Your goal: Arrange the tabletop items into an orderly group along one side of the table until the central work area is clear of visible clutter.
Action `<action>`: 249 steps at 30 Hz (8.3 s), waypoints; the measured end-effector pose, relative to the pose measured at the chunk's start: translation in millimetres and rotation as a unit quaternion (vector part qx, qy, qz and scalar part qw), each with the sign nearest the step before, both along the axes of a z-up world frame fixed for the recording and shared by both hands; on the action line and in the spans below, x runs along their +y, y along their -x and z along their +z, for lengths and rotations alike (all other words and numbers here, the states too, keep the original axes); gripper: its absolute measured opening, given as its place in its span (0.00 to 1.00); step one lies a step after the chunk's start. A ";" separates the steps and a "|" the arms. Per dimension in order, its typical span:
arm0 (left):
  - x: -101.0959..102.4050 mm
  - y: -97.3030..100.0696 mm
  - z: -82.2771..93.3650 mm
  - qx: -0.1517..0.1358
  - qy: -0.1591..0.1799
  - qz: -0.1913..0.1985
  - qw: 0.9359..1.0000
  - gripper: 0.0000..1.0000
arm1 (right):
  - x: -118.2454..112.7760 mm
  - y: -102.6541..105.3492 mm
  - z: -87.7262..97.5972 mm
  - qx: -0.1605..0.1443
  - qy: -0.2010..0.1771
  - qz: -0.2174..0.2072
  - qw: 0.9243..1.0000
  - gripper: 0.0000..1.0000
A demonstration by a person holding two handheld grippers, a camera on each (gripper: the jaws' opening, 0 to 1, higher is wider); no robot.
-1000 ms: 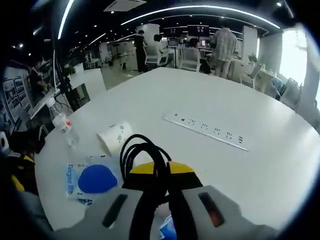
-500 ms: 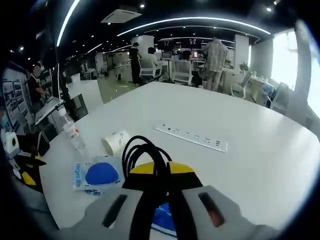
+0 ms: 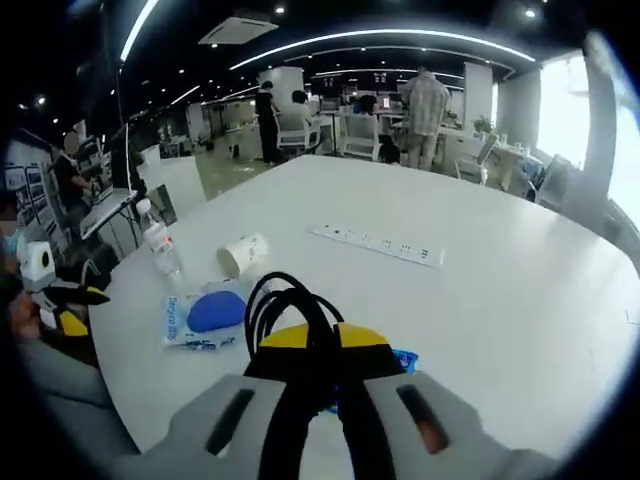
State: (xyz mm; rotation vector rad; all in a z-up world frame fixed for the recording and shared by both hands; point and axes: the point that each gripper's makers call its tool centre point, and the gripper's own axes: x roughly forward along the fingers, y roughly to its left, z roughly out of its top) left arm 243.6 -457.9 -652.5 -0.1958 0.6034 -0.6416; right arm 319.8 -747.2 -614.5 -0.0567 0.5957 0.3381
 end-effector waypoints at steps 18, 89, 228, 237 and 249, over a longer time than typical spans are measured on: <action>5.0 -0.8 -0.5 0.004 0.000 0.010 1.000 0.62 | -3.8 50.3 -96.1 0.129 -0.022 -0.025 0.991 0.06; 5.1 2.1 -8.2 0.016 -0.009 0.006 1.000 0.61 | -11.4 62.2 -143.7 0.205 0.013 -0.039 0.978 0.24; 4.6 3.1 -17.5 0.041 -0.003 0.007 0.999 0.57 | 295.2 -65.3 -48.2 -0.022 0.142 0.317 0.938 0.00; 4.9 4.4 -15.9 0.040 -0.002 0.008 0.999 0.56 | 324.9 -47.9 -56.8 0.009 0.118 0.339 0.933 0.00; 1.5 4.3 -16.8 0.040 0.000 0.002 0.999 0.56 | 348.3 -50.2 -66.3 0.041 0.098 0.347 0.932 0.01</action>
